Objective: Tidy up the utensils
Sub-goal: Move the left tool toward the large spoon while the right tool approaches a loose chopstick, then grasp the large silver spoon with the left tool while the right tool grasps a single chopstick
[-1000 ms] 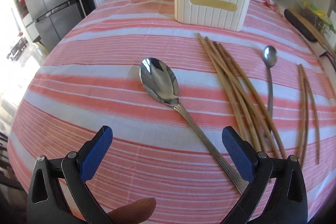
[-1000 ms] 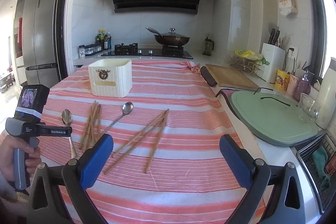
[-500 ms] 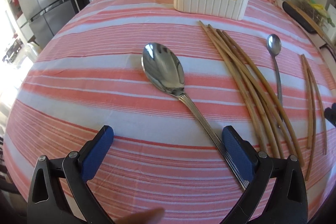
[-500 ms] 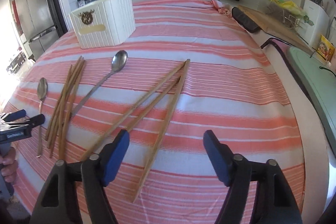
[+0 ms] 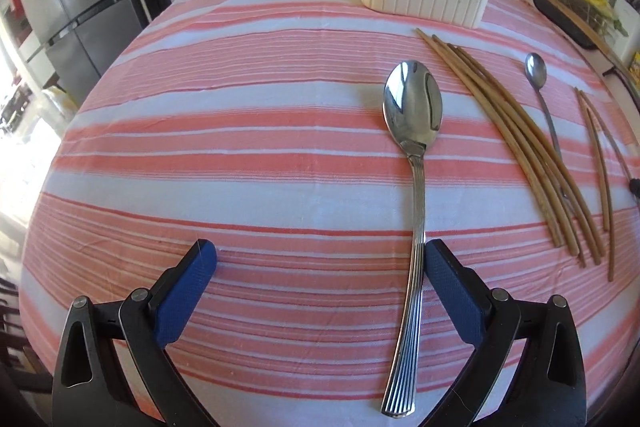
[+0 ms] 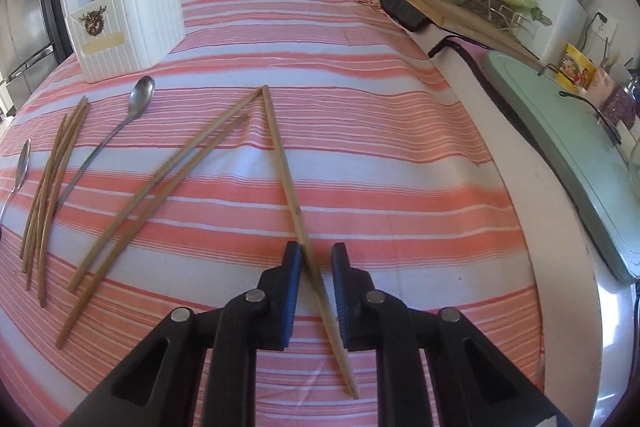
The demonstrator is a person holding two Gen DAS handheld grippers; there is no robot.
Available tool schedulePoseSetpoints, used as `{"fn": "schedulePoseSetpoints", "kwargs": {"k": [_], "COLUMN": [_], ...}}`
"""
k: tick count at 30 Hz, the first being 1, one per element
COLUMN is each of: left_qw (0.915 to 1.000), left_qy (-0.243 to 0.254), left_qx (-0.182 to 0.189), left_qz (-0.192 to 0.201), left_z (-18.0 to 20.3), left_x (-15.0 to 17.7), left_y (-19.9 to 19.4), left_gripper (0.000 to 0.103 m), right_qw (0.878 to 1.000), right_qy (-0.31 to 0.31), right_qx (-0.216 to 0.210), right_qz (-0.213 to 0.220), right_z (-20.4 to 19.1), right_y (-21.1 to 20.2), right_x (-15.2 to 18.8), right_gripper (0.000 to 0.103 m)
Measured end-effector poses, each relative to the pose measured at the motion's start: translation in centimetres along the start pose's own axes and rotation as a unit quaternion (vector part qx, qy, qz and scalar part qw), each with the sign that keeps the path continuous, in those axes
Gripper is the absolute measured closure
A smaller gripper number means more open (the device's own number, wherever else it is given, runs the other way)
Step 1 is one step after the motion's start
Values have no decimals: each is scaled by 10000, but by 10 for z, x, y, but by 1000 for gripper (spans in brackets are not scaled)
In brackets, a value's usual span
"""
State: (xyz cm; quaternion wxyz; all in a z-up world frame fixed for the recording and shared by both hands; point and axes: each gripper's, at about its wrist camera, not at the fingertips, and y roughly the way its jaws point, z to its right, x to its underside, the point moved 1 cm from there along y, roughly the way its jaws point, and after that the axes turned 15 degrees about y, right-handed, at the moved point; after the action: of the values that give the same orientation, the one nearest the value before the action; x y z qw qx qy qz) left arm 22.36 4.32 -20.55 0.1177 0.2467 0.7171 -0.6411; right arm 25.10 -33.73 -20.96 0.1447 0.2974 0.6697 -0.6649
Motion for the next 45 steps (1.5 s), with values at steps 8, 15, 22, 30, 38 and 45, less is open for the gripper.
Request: {"fn": "schedulePoseSetpoints", "kwargs": {"k": [8,15,22,30,38,45], "left_qw": [9997,9994,9991,9976,9896,9915], "left_qy": [57,-23,-54,494,1199,1041], "left_qx": [-6,-25,-84,479,758,745], "left_qz": [222,330,405,21,-228,-249], "left_z": [0,0,2,-3,22,31], "left_x": [0,1,5,-2,-46,-75], "left_y": [2,3,1,3,21,31], "left_gripper": [0,0,0,1,8,32], "right_qw": [9994,9987,9985,9961,9838,9823], "right_qy": [-2,196,227,-241,-1013,-1224], "right_qx": [-296,-464,-486,-466,-708,-773], "right_qz": [176,96,90,-707,-1301,-1189], "right_z": [13,20,20,17,-4,-29], "right_y": [1,4,5,7,38,67], "right_x": [6,4,4,-9,-51,-88], "right_gripper": [47,42,40,40,46,71]}}
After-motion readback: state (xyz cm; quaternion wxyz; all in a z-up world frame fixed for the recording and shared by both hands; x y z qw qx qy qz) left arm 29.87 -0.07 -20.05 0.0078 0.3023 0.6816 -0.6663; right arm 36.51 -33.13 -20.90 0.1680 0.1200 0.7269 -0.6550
